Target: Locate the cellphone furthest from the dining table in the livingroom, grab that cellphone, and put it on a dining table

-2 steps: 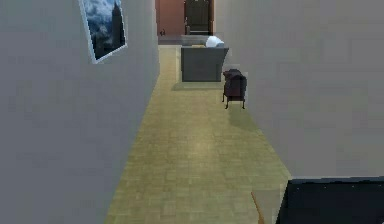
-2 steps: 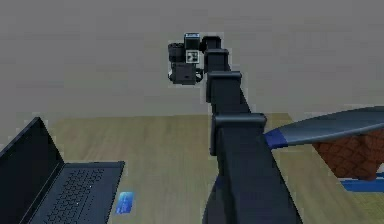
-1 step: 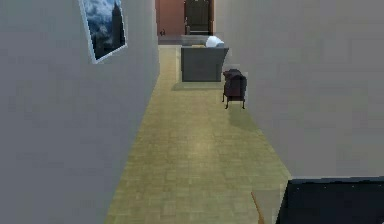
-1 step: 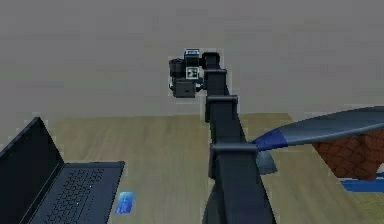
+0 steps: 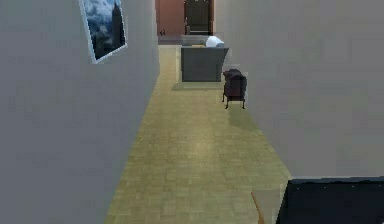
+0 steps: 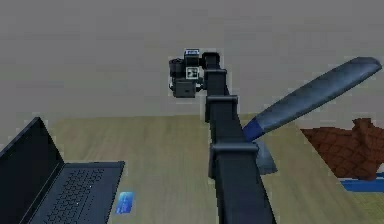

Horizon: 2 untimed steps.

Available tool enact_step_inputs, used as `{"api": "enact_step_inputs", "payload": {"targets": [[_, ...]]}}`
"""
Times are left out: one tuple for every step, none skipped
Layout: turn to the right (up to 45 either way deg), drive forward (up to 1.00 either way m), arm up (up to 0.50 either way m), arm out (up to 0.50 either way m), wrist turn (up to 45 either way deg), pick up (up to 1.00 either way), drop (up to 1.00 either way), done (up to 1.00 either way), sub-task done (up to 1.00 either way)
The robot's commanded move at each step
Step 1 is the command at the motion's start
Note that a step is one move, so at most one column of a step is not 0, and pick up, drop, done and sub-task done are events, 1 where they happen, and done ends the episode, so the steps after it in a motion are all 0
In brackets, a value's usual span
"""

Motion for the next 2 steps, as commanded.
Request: {"api": "enact_step_inputs", "payload": {"targets": [[0.0,0.00,0.00,0.00,0.0,0.00,1.00,0.00,0.00],[0.0,0.00,0.04,0.00,0.0,0.00,0.00,0.00,0.00]]}}
